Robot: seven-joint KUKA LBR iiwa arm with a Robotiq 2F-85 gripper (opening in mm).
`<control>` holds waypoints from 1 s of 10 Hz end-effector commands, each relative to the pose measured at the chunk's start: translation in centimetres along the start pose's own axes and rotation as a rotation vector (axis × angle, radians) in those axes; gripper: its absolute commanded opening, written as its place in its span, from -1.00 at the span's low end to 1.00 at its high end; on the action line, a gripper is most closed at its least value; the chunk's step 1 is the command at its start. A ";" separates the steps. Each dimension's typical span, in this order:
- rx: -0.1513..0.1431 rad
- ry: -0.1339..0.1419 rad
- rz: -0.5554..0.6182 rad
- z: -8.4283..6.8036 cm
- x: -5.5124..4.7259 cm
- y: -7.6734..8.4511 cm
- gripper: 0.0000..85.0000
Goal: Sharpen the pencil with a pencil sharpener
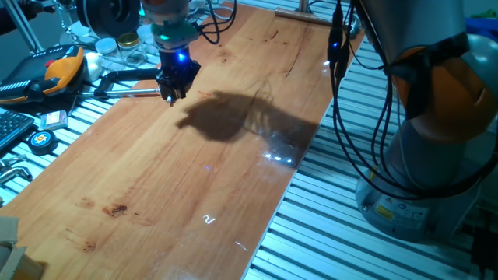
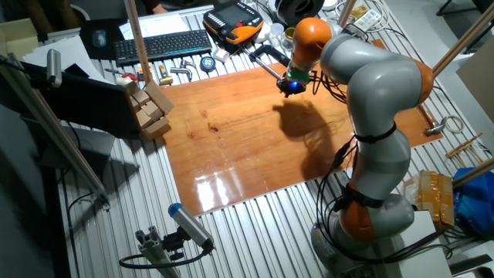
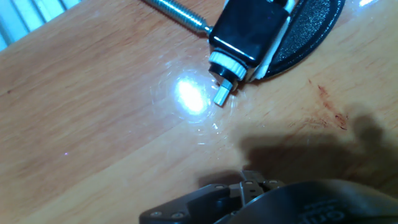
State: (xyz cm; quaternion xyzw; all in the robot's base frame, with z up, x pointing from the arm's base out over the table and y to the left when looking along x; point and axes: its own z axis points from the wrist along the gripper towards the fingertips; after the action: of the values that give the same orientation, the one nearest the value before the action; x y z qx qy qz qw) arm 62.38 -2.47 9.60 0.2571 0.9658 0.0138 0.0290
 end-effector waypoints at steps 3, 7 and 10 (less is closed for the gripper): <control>-0.010 -0.012 0.009 0.1 0.0 0.0 -1.00; 0.016 0.008 -0.032 0.1 0.0 0.0 -1.00; 0.024 0.031 -0.019 0.1 0.0 0.0 -1.00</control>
State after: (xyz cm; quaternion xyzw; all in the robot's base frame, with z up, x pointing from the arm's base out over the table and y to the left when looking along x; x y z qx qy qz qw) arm 62.40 -2.50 9.54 0.2475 0.9688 0.0059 0.0115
